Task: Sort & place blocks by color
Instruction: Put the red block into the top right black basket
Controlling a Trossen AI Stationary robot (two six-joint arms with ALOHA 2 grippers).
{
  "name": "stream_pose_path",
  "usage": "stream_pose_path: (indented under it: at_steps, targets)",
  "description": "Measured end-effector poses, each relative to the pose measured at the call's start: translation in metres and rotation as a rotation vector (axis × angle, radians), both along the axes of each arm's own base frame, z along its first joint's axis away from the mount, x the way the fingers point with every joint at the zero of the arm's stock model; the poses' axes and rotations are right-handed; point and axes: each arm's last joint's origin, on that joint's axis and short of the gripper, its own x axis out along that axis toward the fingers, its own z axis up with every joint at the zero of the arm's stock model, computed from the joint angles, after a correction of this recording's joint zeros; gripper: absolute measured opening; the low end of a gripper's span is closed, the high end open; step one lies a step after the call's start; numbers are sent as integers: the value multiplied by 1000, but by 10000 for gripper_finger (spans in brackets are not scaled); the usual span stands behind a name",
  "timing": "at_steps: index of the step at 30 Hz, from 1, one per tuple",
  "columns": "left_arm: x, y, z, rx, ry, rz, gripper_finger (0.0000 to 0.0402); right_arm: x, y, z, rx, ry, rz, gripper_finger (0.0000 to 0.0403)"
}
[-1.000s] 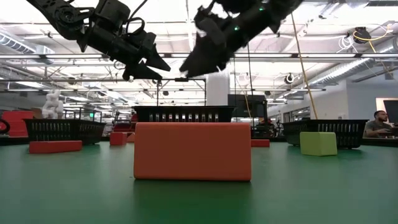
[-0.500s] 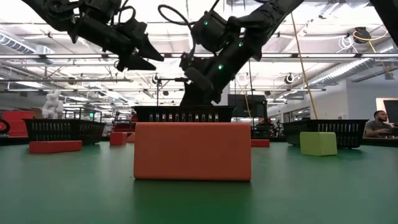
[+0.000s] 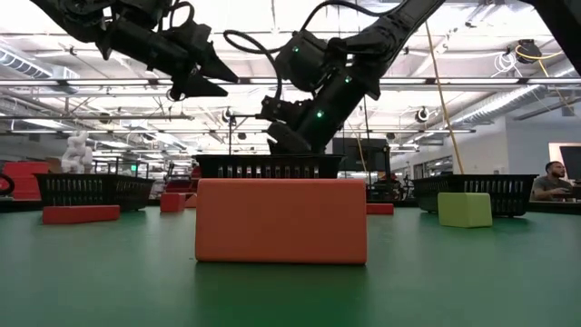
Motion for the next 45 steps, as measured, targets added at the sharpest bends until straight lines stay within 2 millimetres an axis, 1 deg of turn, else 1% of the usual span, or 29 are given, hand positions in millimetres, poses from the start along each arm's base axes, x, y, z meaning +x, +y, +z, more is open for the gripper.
stream_pose_path:
  at_steps: [18,22,26,31,33,36,39,43,45]
  targets:
    - [0,0,0,-5,-3,2,282,3,7,1,22,-34,-6,297]
    - [0,0,0,-6,-3,2,282,6,10,-4,22,-39,0,297]
    - [0,0,0,-6,-3,2,282,7,11,-16,28,-16,-6,297]
    - [0,0,0,-5,-1,2,282,8,9,-16,-3,-20,-25,293]
    - [0,0,0,-3,2,1,282,8,9,-16,-7,-20,-21,280]
    - [0,0,0,-2,3,0,282,8,10,-15,-7,-23,-10,245]
    - [0,0,0,-2,3,0,282,8,10,-15,-14,-20,0,196]
    - [0,0,0,-2,4,0,282,8,8,-15,-35,-14,18,120]
    - [0,0,0,-3,4,1,282,7,7,-15,-51,-3,34,118]
